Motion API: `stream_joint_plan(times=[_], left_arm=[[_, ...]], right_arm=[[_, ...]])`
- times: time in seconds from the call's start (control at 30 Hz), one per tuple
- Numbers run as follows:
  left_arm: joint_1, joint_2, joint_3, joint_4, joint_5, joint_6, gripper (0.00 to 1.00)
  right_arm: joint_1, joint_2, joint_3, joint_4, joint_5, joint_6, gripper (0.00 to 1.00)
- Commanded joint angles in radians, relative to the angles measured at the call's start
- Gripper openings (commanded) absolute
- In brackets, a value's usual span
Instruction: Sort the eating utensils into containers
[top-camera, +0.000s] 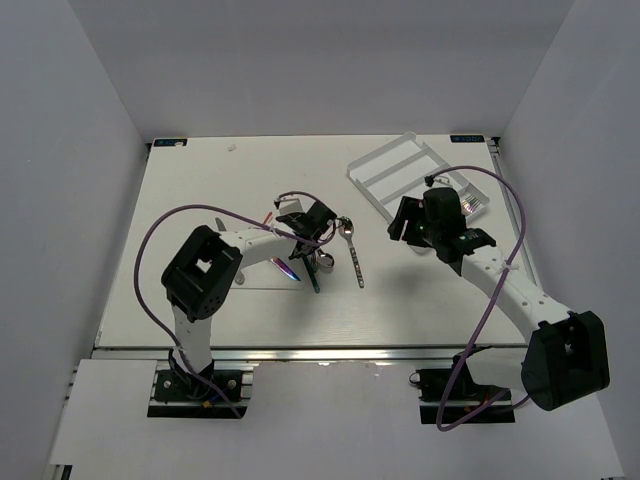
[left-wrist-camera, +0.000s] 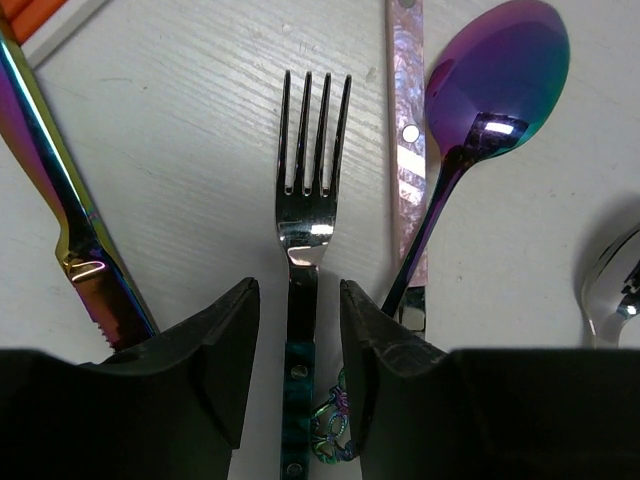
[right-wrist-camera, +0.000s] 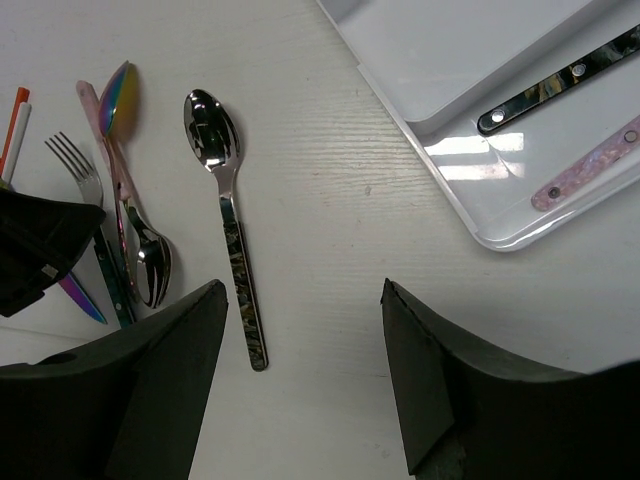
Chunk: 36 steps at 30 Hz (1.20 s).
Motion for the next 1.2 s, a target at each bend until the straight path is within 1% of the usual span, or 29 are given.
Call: stream_joint_plan(times=[0.0,0.2,0.27,0.3,0.43,0.57,0.6,0.63,0.73,0.83,0.87,1.03,1.07,1.17], left_arm=[[-0.004,0.007,0.013,0.01,0.02,-0.011,0.47],[-0.009,0.015,-0.005,0.008,0.029,-0.017,0.44],[-0.011,0.015,-0.009,0.01,0.034,-0.014,0.39],[-0.011,0.018,-0.007,0.008,0.035,-0.014,0.32],[-0.011,0.005,-0.007,0.004,0.037,-0.008,0.16],[-0.011,0.004,0.002,-0.004,0.037,0.005,0.12],[-0.011,0.007,0.007,-0.008,0.038,0.012,0.08],[-0.011,0.015,0.02,-0.027,0.037,0.019,0.01],[-0.011,0.005,0.028,-0.057,0.011,0.021,0.0],[-0.011,-0.048,0.008,-0.062,-0.023,0.018,0.0],[-0.011,-0.08,0.004,-0.061,-0.027,0.019,0.0],[-0.017,-0.162,-0.025,-0.027,-0.028,0.039,0.0],[-0.018,-0.174,-0.036,-0.024,-0.028,0.041,0.0],[-0.02,-0.203,-0.045,-0.022,-0.024,0.038,0.0]], right_arm=[[-0.002,0.003,-0.006,0.036,-0.007,-0.023,0.69],[-0.002,-0.003,-0.012,0.042,-0.004,-0.02,0.69],[-0.002,-0.008,-0.02,0.047,-0.001,-0.02,0.69],[-0.002,-0.008,-0.021,0.051,-0.001,-0.02,0.69],[-0.002,-0.005,-0.017,0.05,-0.001,-0.02,0.69],[-0.002,-0.005,-0.017,0.055,-0.004,-0.02,0.69],[-0.002,-0.006,-0.017,0.055,-0.004,-0.02,0.69],[-0.004,-0.006,-0.02,0.056,-0.004,-0.02,0.69],[-0.002,-0.003,-0.026,0.067,-0.013,-0.02,0.69],[-0.002,0.006,-0.037,0.087,-0.082,-0.041,0.69],[-0.001,0.004,-0.043,0.119,-0.163,-0.048,0.68],[0.004,-0.008,-0.089,0.248,-0.351,-0.06,0.69],[0.005,-0.008,-0.105,0.306,-0.422,-0.06,0.69],[0.033,0.007,-0.133,0.392,-0.559,-0.045,0.7]])
